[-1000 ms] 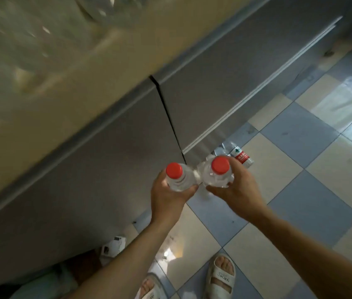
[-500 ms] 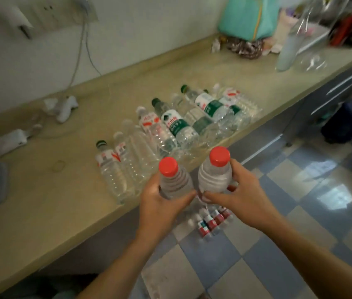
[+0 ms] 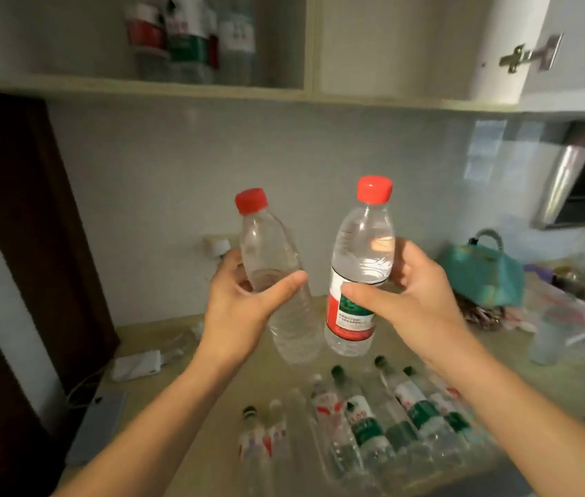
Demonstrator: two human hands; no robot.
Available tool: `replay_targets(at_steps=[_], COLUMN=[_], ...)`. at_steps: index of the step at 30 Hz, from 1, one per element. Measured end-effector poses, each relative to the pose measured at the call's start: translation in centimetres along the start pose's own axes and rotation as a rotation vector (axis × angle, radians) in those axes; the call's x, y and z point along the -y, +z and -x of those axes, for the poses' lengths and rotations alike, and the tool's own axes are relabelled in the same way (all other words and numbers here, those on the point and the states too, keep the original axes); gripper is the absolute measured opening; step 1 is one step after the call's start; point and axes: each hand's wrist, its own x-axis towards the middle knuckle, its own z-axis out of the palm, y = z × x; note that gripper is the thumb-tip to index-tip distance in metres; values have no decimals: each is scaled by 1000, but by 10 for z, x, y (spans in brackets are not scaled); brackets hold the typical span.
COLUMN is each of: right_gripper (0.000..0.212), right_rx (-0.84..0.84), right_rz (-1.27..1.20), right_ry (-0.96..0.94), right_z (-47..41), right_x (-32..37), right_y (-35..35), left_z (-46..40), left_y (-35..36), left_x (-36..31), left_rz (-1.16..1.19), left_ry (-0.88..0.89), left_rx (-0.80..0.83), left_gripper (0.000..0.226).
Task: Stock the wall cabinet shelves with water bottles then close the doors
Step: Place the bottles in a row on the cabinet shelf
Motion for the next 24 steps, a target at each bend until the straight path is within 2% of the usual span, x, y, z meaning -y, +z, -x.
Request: replay_targets(at_steps=[4,7,11,18,21,24], right_gripper=[49,51,45,26,24,24], right_rx=[0,-37,-64,-10,-77,-140], right_rz=[-110,-143,-149,-83,-44,-25], right_ry=[-92,-160,-213,-320,-346,-346], right_z=[-66,-109,-160,-235,-273,-309], right_x=[59,98,136,177,187,191], right_y=[28,51,76,110,124,135], left_z=[-77,-129,-182,-259,-290,-320], left_y=[-27,-49,-72,-99,-107,-109], left_x=[-53,-95,-144,-198,-214,-214], left_rz=[-14,-36,-40,-72,-127,-205], left_ry=[127,246,379,456,491,470], left_rx=[-110,-96,-56,-155,-179,-195], left_gripper=[64,62,34,36,38,51])
